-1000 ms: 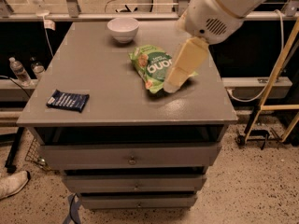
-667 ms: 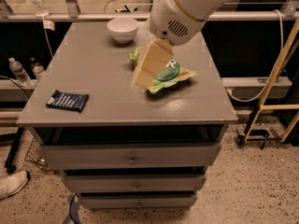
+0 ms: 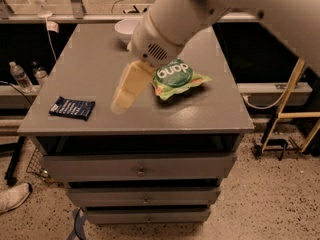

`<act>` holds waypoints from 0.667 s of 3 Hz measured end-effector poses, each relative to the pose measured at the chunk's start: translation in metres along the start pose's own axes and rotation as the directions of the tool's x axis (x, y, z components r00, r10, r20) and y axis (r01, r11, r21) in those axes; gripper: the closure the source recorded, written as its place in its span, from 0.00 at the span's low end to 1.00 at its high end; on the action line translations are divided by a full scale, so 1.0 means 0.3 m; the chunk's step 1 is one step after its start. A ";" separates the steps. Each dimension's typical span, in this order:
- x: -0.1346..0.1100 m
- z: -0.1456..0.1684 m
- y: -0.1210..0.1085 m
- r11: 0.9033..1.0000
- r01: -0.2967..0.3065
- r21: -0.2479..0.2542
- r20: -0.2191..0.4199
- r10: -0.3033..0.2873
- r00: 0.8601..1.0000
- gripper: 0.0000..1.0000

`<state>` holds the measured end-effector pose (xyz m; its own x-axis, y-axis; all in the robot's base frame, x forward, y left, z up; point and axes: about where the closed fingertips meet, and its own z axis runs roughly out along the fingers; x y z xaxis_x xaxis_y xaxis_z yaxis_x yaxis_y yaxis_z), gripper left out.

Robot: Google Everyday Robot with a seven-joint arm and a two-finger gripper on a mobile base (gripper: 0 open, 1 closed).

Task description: Pick rxbar blueberry

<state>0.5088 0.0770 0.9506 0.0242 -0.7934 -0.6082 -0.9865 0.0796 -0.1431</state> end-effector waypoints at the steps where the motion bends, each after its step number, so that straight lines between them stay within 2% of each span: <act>1: -0.044 0.186 0.022 0.998 -0.016 -0.067 0.050 0.020 0.999 0.00; 2: -0.065 0.324 0.005 0.992 -0.055 -0.112 0.132 0.069 0.989 0.00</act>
Offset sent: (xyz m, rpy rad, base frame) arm 0.0336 0.1045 -0.0958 0.2627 0.1775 0.0246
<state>0.5225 0.1514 0.8863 -0.0230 -0.6994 -0.7143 -0.9983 0.0546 -0.0213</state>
